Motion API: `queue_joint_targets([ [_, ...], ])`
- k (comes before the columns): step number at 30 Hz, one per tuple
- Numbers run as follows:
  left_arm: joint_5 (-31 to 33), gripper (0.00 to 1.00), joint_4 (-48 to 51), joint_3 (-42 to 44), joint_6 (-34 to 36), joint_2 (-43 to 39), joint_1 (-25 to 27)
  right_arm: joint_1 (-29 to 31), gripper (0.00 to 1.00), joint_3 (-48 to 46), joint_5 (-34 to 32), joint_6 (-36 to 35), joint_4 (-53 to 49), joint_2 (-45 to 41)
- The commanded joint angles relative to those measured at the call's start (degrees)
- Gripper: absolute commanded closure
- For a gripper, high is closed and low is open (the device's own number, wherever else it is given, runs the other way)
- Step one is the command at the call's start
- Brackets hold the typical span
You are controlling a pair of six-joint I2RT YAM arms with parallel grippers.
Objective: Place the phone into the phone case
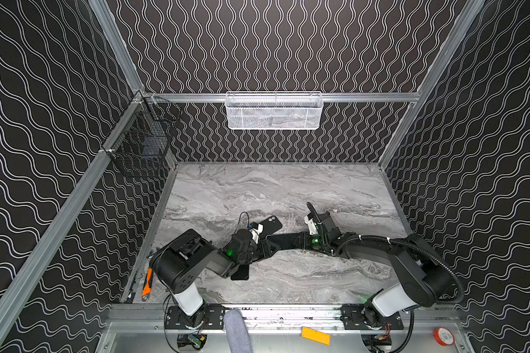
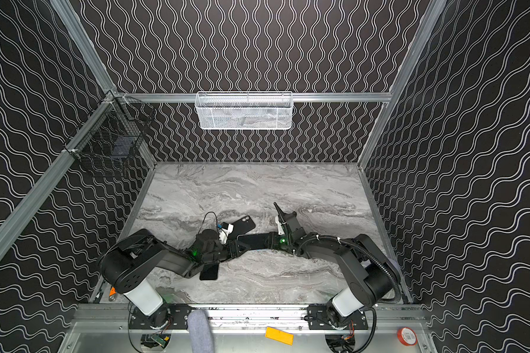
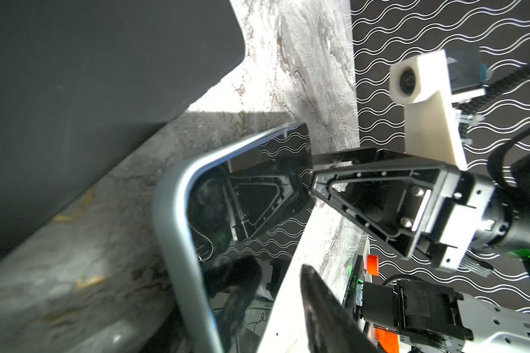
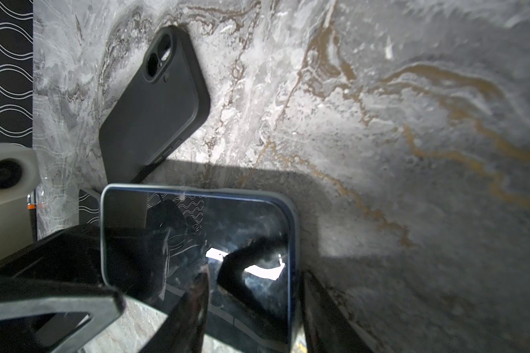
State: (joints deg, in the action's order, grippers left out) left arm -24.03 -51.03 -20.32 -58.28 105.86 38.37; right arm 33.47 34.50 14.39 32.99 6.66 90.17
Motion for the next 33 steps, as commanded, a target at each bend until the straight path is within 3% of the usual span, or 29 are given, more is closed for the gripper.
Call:
queue_joint_targets([
  [1, -0.93, 0.58, -1.11, -0.43, 0.93, -0.13, -0.19, 0.21, 0.49, -1.1, -1.65, 0.63, -16.54, 1.92],
  [14, -1.56, 0.74, -3.57, 0.53, 0.57, 0.23, -0.33, 0.21, 0.49, -0.66, -1.65, 0.5, -16.57, 2.3],
  [23, -1.62, 1.0, -3.64, 0.89, 0.69, -0.48, -0.84, 0.02, 0.47, -0.27, -2.54, 0.78, -17.87, 0.01],
  [33, -2.3, 1.0, -3.12, 0.74, 0.58, -2.38, -1.51, -5.91, 0.4, 3.36, -1.12, -1.49, -25.19, -12.22],
])
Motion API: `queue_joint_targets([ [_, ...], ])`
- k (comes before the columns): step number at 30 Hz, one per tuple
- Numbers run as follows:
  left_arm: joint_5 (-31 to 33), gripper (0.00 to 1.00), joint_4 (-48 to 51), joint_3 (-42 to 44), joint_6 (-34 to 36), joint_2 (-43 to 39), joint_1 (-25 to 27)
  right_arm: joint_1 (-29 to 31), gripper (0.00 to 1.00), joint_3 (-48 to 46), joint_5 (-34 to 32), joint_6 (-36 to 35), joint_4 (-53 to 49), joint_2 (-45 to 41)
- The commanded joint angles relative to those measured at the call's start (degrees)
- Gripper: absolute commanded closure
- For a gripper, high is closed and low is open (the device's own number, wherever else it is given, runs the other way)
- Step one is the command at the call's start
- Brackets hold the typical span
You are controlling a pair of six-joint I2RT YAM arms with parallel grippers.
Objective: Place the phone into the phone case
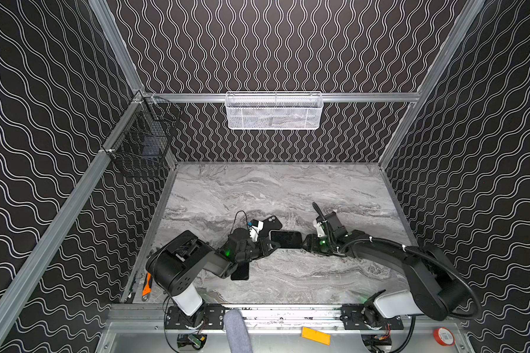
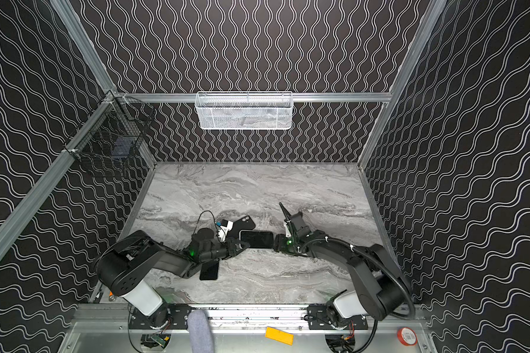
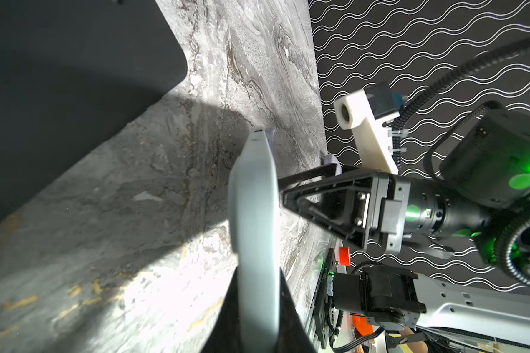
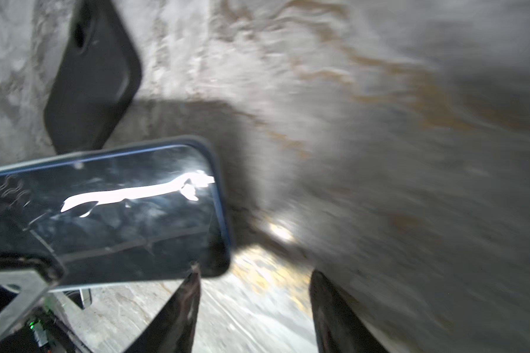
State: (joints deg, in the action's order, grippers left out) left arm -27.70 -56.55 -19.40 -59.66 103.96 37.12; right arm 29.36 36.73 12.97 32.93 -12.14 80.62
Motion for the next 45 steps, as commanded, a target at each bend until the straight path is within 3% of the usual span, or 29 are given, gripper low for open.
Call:
queue_joint_targets([
  [1, 1.21, 1.0, 2.33, -0.28, 1.97, -0.87, -0.37, -2.86, 0.39, 1.35, 0.87, -1.71, -6.97, -3.96],
  [7, -0.98, 1.0, 6.05, -3.24, 2.33, -5.87, -0.74, -10.05, 0.38, 2.53, 6.15, -3.8, -9.01, -11.75],
  [14, -3.91, 1.0, 21.48, -12.35, 7.81, -16.82, -2.81, -16.85, 0.37, 2.82, 15.68, -2.89, -5.75, -18.81],
  [18, -7.88, 1.0, 26.31, -18.02, 8.76, -19.49, -5.54, -20.94, 0.36, 3.08, 25.58, -0.54, 0.34, -22.16],
  [24, -18.88, 1.0, 15.79, -21.57, -0.66, -16.57, -9.38, -23.66, 0.3, 1.95, 40.52, 4.89, 14.25, -26.17],
  [32, -25.99, 1.0, 1.83, -23.71, -12.36, -13.81, -10.32, -23.65, 0.16, -0.02, 47.29, 7.6, 24.85, -24.82],
  [40, -27.14, 1.0, 4.17, -25.29, -12.0, -14.58, -10.29, -23.49, 0.12, -0.93, 52.49, 17.15, 39.72, -21.16],
  [45, -26.78, 1.0, 4.29, -25.26, -12.01, -14.4, -10.29, -21.56, 0.19, -0.96, 53.58, 21.26, 45.3, -18.55],
])
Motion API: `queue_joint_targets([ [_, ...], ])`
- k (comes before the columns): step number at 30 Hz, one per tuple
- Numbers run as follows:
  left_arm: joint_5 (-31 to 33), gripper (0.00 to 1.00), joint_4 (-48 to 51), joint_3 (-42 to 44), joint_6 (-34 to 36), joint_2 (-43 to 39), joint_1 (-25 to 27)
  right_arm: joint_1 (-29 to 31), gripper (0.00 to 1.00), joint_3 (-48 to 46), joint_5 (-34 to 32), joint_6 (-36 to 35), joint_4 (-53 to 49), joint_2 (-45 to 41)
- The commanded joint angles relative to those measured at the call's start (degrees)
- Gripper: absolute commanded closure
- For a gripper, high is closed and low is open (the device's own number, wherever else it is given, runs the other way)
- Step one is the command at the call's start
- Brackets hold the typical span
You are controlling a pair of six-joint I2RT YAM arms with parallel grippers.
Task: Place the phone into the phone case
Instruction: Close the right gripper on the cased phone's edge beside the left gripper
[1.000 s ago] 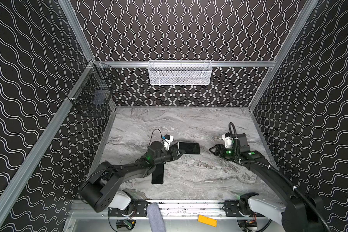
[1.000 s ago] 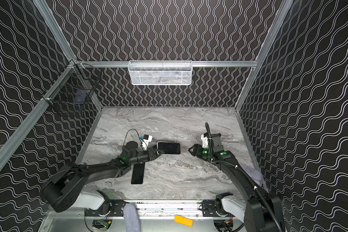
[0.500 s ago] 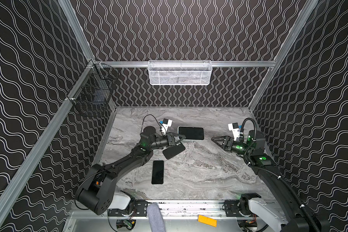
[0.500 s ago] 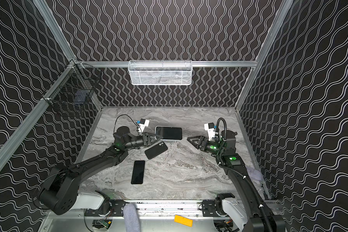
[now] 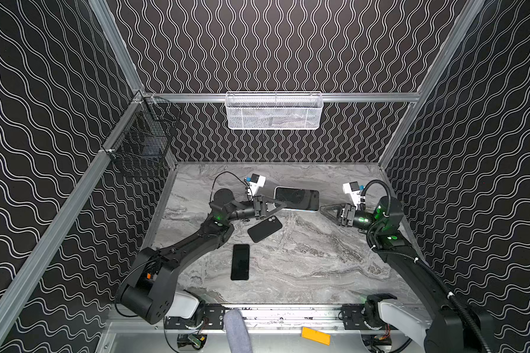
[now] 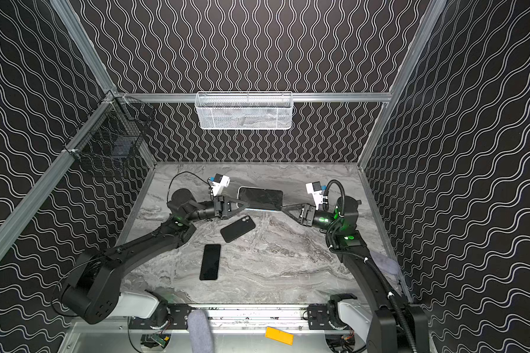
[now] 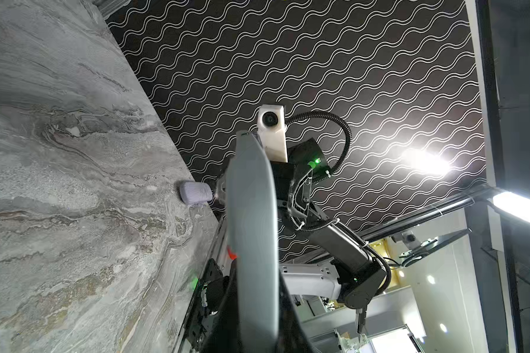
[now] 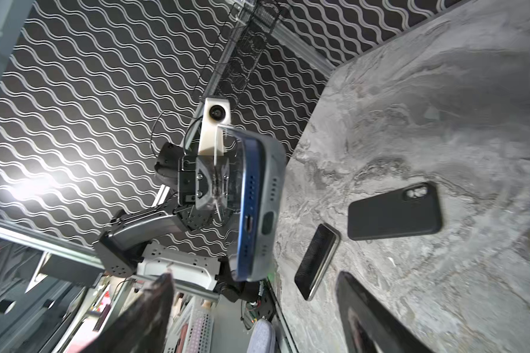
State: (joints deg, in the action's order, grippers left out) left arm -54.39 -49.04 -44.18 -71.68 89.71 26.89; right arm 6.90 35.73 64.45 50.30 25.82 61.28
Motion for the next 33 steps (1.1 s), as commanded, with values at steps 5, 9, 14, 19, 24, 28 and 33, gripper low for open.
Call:
queue_joint_targets([
  [5, 0.16, 1.0, -3.83, -0.14, -0.41, 0.2, -0.08, 3.19, 0.28, -0.45, 1.92, 7.19, 11.77, 1.99],
  [9, 0.51, 1.0, -3.41, -0.12, -0.02, 0.42, -0.05, 3.38, 0.45, -1.61, 1.97, 10.79, 16.42, 2.63],
  [14, 0.43, 1.0, -4.14, 0.06, -0.49, 0.77, -0.05, 3.34, 0.55, -1.55, 1.7, 12.2, 18.42, 3.66],
  [19, 0.38, 1.0, -3.85, 0.24, -0.36, 0.88, -0.01, 3.38, 0.59, -0.84, 1.47, 13.41, 20.38, 4.81],
  [24, 0.25, 1.0, -4.11, 0.46, -0.62, 1.14, 0.0, 3.31, 0.67, -0.56, 1.39, 13.93, 21.44, 5.69],
  [28, 0.3, 1.0, -3.7, 0.25, -0.22, 1.21, -0.03, 3.34, 0.74, -0.48, 1.31, 14.03, 21.81, 6.13],
  [33, 0.13, 1.0, -3.83, 0.02, -0.22, 1.68, -0.07, 3.39, 0.85, -0.33, 1.14, 13.71, 21.58, 6.23],
])
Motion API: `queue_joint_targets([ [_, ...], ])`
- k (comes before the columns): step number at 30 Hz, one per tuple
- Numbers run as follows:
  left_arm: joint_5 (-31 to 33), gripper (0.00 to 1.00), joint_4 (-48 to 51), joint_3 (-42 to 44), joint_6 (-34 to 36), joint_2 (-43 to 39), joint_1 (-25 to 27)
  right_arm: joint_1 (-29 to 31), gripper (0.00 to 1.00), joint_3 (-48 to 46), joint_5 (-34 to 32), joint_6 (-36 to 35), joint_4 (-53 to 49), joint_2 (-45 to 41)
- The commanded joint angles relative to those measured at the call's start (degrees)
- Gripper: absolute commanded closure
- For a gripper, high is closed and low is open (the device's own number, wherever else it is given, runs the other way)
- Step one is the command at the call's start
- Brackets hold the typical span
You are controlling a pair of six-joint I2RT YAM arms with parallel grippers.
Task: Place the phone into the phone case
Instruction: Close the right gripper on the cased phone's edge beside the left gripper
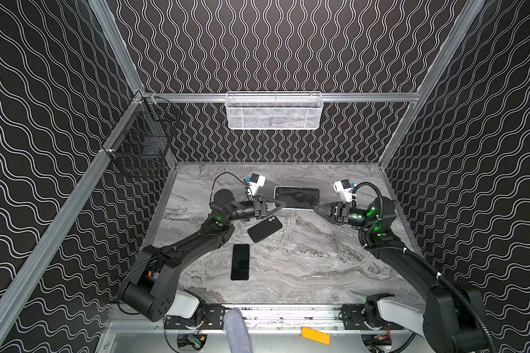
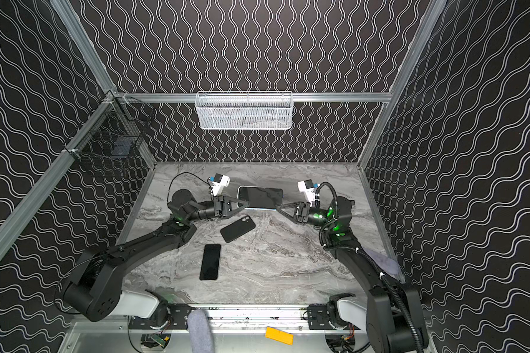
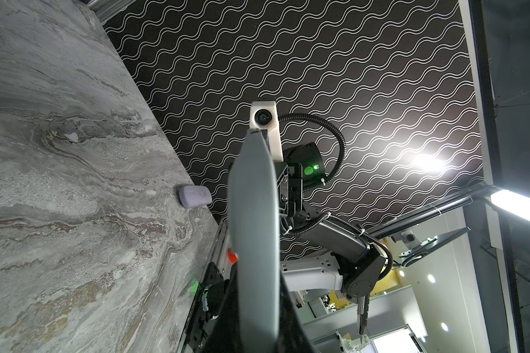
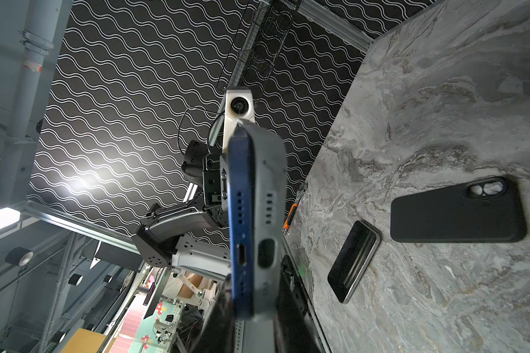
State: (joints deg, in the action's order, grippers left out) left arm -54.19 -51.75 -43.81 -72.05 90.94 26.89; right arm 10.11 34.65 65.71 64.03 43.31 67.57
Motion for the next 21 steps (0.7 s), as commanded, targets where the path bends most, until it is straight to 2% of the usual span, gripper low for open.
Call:
queue_joint_targets([
  [1, -0.1, 1.0, -1.33, -0.31, 0.06, 0.56, -0.05, 0.17, 0.88, 0.89, -0.12, -0.51, 3.52, -0.14],
  [3, -0.14, 1.0, -1.34, -0.22, 0.0, 0.65, 0.06, 0.11, 0.9, 1.11, -0.49, -1.64, 2.0, -0.48],
  [12, -0.14, 1.0, 1.81, 0.16, 2.33, -0.32, 0.18, 0.09, 0.54, 3.7, -0.83, -2.65, 1.07, -0.43],
  [14, -0.25, 1.0, 2.02, 0.32, 2.36, -0.58, 0.24, 0.09, 0.49, 4.29, -1.03, -2.63, 1.05, -0.25],
  [18, -0.37, 1.0, 2.82, 0.48, 2.79, -1.09, 0.28, 0.08, 0.49, 6.0, -1.55, -3.66, -0.76, 0.35],
  [21, -0.34, 1.0, 3.97, 0.47, 3.45, -1.45, 0.43, 0.07, 0.57, 6.77, -1.63, -4.01, -1.51, 0.69],
])
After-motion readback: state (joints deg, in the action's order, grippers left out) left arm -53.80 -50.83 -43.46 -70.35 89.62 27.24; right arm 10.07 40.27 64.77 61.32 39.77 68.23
